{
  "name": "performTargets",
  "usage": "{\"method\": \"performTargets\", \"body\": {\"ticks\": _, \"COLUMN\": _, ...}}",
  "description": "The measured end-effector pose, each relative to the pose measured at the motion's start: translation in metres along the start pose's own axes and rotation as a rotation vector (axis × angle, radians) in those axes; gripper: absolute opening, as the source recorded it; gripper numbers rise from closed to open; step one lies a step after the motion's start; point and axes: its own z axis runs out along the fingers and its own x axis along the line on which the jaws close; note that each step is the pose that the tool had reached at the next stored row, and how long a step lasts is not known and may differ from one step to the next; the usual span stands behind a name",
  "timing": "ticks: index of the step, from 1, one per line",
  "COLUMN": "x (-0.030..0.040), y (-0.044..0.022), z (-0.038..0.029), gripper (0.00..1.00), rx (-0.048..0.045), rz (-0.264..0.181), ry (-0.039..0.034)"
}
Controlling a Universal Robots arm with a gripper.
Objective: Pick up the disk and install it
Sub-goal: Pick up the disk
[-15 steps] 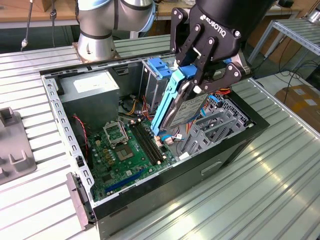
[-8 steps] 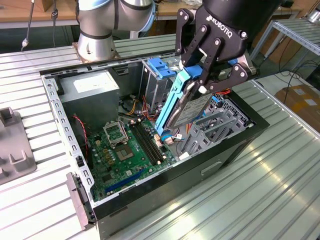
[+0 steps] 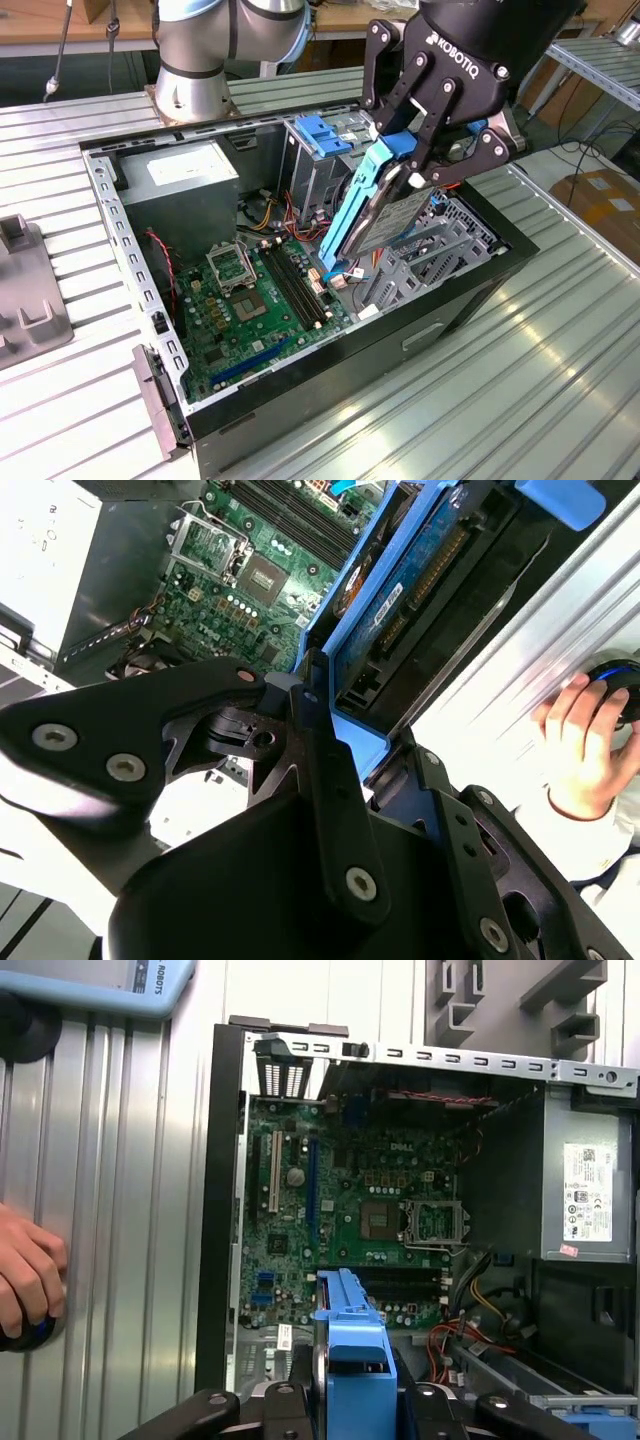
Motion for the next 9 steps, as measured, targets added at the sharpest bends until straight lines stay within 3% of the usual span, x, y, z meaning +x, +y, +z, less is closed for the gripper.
{"method": "performTargets", "body": {"ticks": 9, "x": 0.006, "y": -0.008, "z": -0.0008, "gripper": 0.37, "rx": 0.0, "rz": 0.0, "ry": 0.0}}
